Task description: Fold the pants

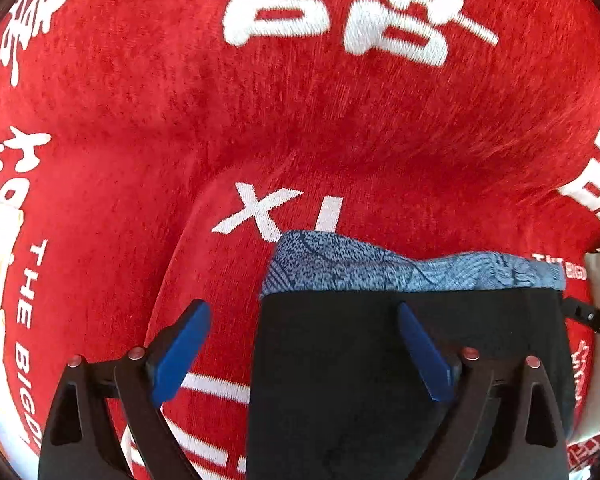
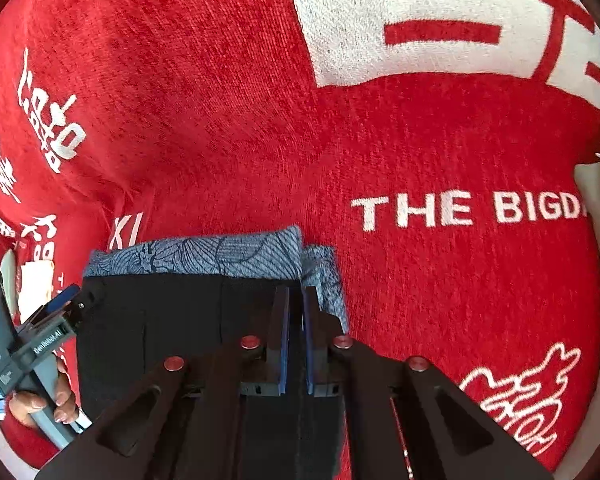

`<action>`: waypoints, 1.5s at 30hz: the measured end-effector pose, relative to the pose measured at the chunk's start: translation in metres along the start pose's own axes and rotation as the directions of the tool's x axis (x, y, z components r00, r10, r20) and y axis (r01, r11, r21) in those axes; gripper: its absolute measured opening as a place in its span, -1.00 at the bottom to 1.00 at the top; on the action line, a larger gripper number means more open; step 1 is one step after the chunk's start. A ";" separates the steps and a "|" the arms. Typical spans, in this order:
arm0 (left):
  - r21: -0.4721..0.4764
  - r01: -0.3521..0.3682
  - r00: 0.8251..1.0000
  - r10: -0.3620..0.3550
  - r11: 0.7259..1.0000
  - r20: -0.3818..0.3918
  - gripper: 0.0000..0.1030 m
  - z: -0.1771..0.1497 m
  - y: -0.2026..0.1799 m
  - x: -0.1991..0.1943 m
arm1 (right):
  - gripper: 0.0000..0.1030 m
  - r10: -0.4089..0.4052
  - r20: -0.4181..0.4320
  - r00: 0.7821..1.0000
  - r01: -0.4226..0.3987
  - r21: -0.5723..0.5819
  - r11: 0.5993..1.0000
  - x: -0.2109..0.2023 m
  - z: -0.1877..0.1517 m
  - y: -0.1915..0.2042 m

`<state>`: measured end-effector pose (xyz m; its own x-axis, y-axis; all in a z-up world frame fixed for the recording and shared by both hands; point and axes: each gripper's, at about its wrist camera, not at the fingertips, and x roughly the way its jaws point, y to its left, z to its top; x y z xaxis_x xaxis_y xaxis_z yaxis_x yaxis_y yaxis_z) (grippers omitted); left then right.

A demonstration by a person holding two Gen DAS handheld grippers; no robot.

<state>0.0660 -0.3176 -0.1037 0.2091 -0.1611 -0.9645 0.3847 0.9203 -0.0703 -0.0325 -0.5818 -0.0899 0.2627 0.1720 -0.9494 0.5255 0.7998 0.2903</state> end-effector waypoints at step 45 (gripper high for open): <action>0.087 0.060 0.991 -0.049 0.994 -0.125 1.00 -0.073 -0.009 0.004 | 0.30 -0.127 0.018 0.992 0.128 -0.069 0.989 -0.022 -0.119 0.031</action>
<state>-0.0024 -0.3009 -0.1251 0.0757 -0.1601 -0.9842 0.4733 0.8745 -0.1058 -0.1183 -0.4923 -0.0737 0.2088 0.0586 -0.9762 0.4974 0.8531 0.1576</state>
